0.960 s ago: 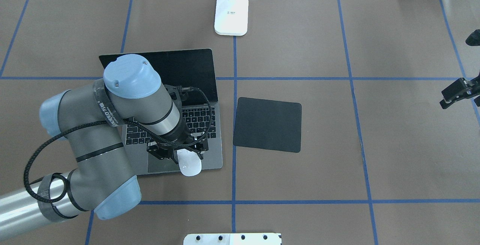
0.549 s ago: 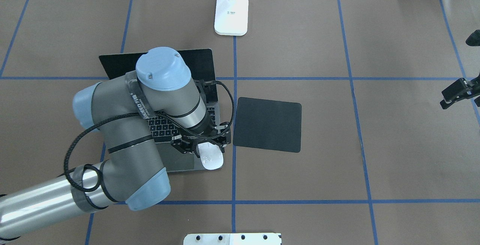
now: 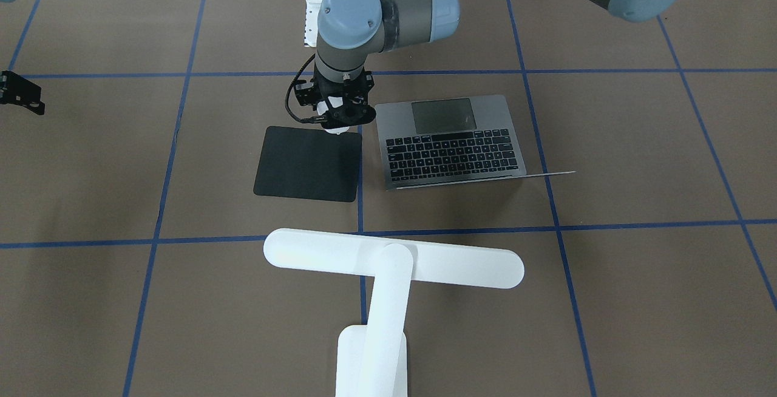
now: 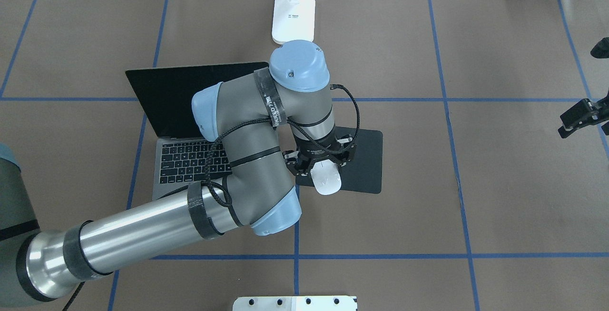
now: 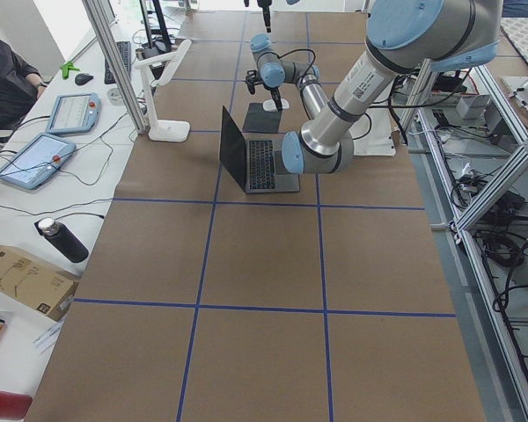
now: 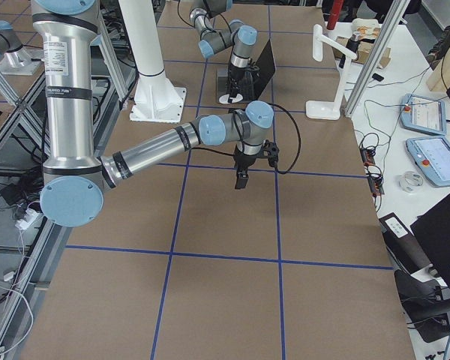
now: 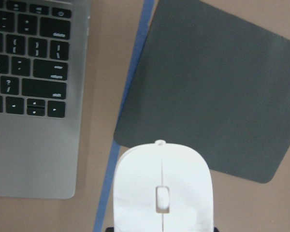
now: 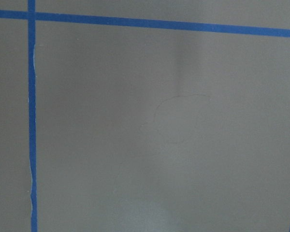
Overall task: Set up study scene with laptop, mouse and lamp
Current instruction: 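Lower the white mouse onto the dark grey mouse pad with the left gripper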
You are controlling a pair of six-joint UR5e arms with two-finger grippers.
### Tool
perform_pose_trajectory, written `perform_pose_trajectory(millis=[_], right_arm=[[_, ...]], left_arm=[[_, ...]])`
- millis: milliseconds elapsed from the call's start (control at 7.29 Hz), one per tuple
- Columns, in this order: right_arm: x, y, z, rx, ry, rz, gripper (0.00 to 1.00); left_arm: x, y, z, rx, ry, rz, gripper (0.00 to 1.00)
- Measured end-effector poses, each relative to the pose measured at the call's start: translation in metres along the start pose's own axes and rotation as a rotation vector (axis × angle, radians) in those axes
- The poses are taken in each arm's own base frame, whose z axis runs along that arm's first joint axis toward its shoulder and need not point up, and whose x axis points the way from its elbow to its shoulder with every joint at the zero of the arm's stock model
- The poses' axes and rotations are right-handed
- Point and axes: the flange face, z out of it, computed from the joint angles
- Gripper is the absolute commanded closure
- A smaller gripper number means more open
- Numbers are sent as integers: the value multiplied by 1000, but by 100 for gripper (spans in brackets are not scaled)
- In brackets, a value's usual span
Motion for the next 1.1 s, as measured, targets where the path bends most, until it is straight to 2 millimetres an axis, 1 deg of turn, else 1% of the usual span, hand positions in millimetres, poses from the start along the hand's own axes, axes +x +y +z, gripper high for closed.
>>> perform_pose_trajectory(millis=[137,274,412,1098], right_arm=[[0,0,0,0,0,0,0],[0,0,0,0,1,0,0],[0,0,0,1,1,-1,0],[-1,0,-1,3,0,-2,0]], left_arm=[[12,-11,12,14,2,-6,86],[19,-19,20,33,1,-9,86],[21,-23,24,42,2,-9,86],[18,-43,51,62,2,-10,86]])
